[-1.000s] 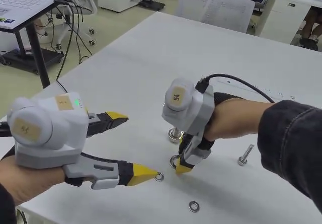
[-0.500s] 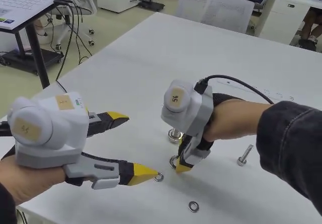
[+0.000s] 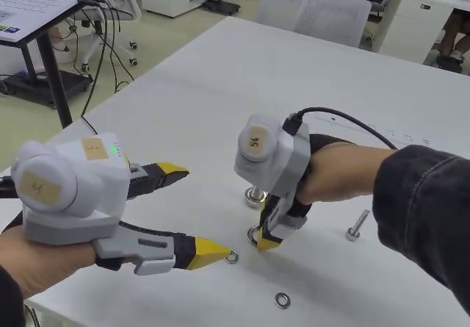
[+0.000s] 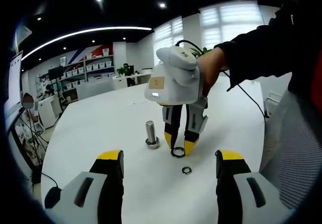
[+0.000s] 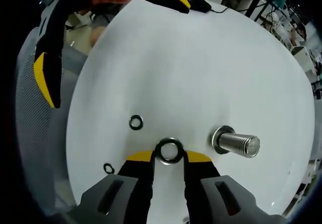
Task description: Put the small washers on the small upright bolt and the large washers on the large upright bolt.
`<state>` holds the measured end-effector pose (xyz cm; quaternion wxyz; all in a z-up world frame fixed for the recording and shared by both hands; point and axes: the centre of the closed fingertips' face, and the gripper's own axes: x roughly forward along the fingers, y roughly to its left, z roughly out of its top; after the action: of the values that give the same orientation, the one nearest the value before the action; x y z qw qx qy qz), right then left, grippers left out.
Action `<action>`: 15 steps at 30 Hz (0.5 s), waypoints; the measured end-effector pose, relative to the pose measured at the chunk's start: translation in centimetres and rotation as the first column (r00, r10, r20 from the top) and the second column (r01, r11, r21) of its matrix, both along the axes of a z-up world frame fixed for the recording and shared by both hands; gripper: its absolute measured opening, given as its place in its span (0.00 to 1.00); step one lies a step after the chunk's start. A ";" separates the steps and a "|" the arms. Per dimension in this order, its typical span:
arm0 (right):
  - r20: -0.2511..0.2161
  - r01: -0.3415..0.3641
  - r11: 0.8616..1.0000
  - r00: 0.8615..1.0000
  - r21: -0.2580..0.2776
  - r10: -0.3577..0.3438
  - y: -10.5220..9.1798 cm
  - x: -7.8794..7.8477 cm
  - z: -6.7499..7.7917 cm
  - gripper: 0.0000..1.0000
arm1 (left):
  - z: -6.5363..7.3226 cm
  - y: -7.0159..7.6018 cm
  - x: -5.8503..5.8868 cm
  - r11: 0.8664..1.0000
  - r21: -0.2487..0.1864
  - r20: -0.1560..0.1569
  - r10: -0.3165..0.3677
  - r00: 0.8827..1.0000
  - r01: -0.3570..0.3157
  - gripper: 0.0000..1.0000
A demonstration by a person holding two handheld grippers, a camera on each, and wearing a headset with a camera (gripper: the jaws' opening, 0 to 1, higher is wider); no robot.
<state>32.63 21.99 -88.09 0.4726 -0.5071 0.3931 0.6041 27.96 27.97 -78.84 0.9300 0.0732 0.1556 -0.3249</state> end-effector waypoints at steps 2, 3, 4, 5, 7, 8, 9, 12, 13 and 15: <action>0.001 -0.001 1.000 1.000 -0.001 0.001 0.0 0.0 0.0 0.23 | 0.0 0.0 0.0 1.000 0.000 0.000 0.001 1.000 -0.001 0.75; 0.001 -0.001 1.000 1.000 0.000 0.001 0.0 0.0 0.0 0.23 | 0.0 0.0 0.0 1.000 -0.001 -0.001 0.001 1.000 -0.001 0.74; -0.001 0.001 1.000 1.000 0.000 -0.001 0.1 0.0 0.0 0.23 | 0.0 0.0 0.0 1.000 -0.001 0.000 0.000 1.000 0.000 0.74; -0.001 0.003 1.000 1.000 0.001 -0.003 0.1 0.0 0.0 0.23 | 0.0 0.0 0.0 1.000 0.000 0.000 0.000 1.000 0.000 0.74; 0.000 0.002 1.000 1.000 0.000 -0.002 0.1 0.0 0.0 0.23 | 0.0 0.1 0.0 1.000 0.000 0.000 0.000 1.000 0.000 0.74; 0.000 0.002 1.000 1.000 0.000 -0.002 0.1 0.0 0.0 0.23 | 0.0 0.1 0.0 1.000 0.000 0.000 0.000 1.000 0.000 0.74; 0.000 0.003 1.000 1.000 0.000 -0.003 0.1 0.0 0.0 0.23 | 0.0 0.1 0.0 1.000 0.000 -0.001 0.000 1.000 0.000 0.74; -0.001 0.004 1.000 1.000 0.001 -0.004 0.0 0.0 0.1 0.23 | 0.0 0.2 0.0 1.000 0.001 -0.002 0.001 1.000 -0.001 0.74; 0.002 0.004 1.000 1.000 -0.002 -0.004 0.0 0.1 0.1 0.23 | 0.0 0.2 0.0 1.000 0.000 -0.003 0.002 1.000 -0.002 0.74; 0.000 0.007 1.000 1.000 -0.001 -0.007 -0.1 0.2 0.1 0.23 | -0.1 0.2 0.1 1.000 0.000 -0.004 0.001 1.000 -0.001 0.74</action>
<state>32.83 21.89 -87.99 0.4746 -0.5059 0.3953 0.6022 28.03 28.14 -78.90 0.9299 0.0725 0.1576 -0.3244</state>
